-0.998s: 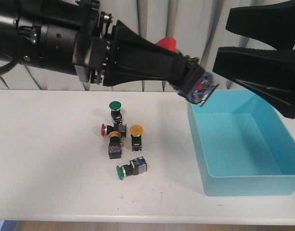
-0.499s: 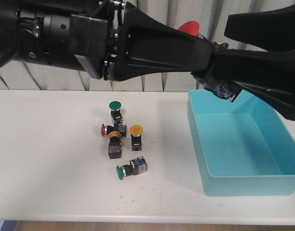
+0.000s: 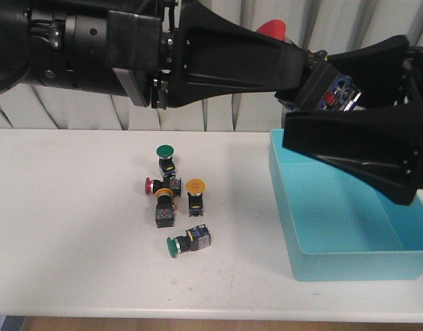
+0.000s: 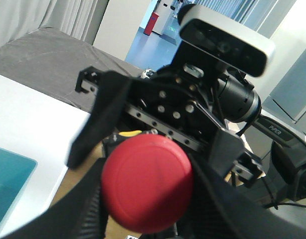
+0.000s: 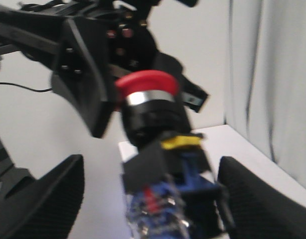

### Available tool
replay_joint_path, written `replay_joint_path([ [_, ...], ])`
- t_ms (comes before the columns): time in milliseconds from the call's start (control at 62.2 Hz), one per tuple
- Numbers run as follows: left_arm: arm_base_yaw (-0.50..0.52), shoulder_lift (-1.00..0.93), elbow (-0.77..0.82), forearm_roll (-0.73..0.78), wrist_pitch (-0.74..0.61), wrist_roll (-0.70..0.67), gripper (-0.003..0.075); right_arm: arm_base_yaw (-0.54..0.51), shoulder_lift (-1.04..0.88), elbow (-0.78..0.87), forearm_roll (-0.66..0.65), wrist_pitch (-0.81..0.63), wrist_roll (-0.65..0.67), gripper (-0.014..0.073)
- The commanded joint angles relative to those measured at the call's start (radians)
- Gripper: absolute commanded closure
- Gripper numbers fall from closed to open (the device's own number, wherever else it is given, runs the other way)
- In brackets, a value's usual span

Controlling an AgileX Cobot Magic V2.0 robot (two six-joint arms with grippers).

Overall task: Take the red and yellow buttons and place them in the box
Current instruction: 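Lift the red button with the left gripper toward the right gripper, then grasp the red button with the right gripper and release left, then lower the red button into the blue box and open right gripper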

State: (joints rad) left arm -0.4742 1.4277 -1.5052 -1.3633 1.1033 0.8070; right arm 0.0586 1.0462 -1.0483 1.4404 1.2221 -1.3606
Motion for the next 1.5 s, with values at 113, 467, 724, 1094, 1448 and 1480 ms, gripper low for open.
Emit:
replay_joint_path([
  [113, -0.005, -0.029, -0.031, -0.086, -0.025, 0.004, 0.0728, 0.035, -0.009, -0.030, 0.072, 0.040, -0.010, 0.0298],
  [467, -0.003, -0.029, -0.031, 0.094, -0.039, -0.042, 0.0683, 0.033, -0.009, -0.030, 0.069, -0.129, -0.010, 0.0603],
  [724, -0.003, -0.029, -0.031, 0.209, -0.097, -0.087, 0.0505, 0.033, -0.009, -0.030, 0.037, -0.262, -0.025, 0.0603],
  [1094, -0.003, -0.029, -0.031, 0.271, -0.203, -0.087, 0.0226, 0.033, -0.009, -0.030, 0.025, -0.465, -0.026, 0.0603],
  [1448, -0.003, -0.029, -0.030, 0.661, -0.209, -0.163, 0.0259, 0.030, 0.173, -0.025, -0.310, -0.966, 0.094, 0.0603],
  [1480, -0.003, -0.029, -0.030, 0.709, -0.207, -0.187, 0.0271, 0.030, 0.220, -0.025, -0.334, -0.987, 0.112, 0.0603],
])
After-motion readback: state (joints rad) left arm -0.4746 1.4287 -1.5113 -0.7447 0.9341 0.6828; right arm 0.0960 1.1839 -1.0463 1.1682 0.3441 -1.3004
